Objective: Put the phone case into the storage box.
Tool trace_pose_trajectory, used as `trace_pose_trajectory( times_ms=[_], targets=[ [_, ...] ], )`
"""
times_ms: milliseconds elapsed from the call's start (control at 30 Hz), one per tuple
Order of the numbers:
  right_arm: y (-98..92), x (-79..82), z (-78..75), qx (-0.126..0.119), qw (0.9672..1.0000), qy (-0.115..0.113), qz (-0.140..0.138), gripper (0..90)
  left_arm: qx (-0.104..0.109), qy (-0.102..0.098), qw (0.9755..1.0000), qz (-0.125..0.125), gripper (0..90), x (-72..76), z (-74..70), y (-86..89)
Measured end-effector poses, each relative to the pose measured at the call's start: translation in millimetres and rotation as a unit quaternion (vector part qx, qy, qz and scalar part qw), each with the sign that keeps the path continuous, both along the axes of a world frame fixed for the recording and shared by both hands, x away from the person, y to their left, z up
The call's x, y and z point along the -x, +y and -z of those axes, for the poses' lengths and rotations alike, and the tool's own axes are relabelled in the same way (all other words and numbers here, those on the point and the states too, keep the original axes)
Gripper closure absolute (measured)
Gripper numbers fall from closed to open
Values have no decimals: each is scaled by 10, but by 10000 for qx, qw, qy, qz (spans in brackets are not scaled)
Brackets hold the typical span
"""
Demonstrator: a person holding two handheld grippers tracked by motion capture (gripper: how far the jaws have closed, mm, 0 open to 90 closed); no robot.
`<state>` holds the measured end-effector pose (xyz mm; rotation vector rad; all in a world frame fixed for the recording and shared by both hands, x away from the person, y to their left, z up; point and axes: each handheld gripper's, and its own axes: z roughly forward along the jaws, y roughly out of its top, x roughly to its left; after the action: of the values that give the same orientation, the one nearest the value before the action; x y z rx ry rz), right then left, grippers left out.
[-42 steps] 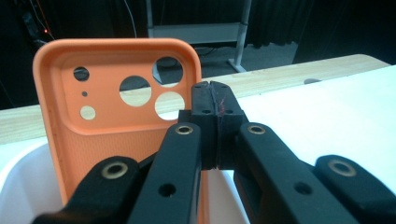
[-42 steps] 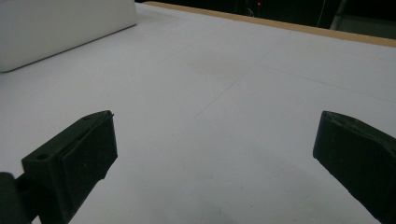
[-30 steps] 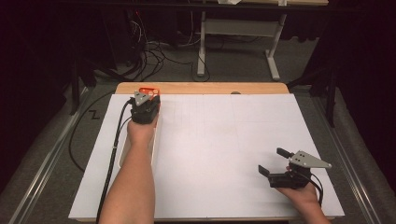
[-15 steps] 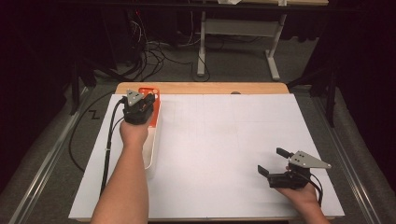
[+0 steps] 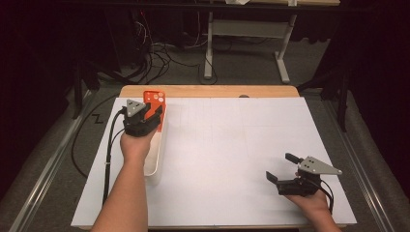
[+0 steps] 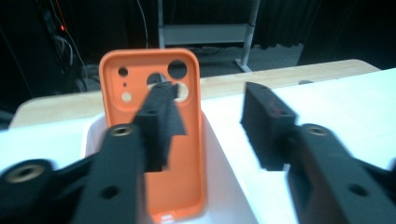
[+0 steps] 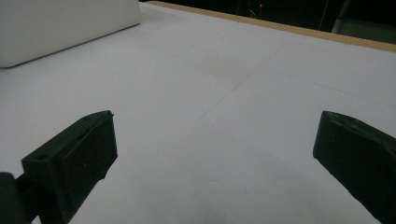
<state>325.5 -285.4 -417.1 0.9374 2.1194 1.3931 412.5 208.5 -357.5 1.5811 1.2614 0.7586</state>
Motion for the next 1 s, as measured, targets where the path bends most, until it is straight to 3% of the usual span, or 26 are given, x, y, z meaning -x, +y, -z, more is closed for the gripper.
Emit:
trace_pose_trajectory(
  times_ms=[467,833,1000],
  targets=[
    [27,11,-7,33,10000,-25,-11,2,161,111,9998,-58,259,212,-40,71],
    [29,22,-20,31,10000,-51,5,2,-40,11,9999,-108,119,353,-139,83],
    [32,21,-16,44,10000,-50,-3,2,9,-3,10000,-49,30,406,-169,72]
  ],
)
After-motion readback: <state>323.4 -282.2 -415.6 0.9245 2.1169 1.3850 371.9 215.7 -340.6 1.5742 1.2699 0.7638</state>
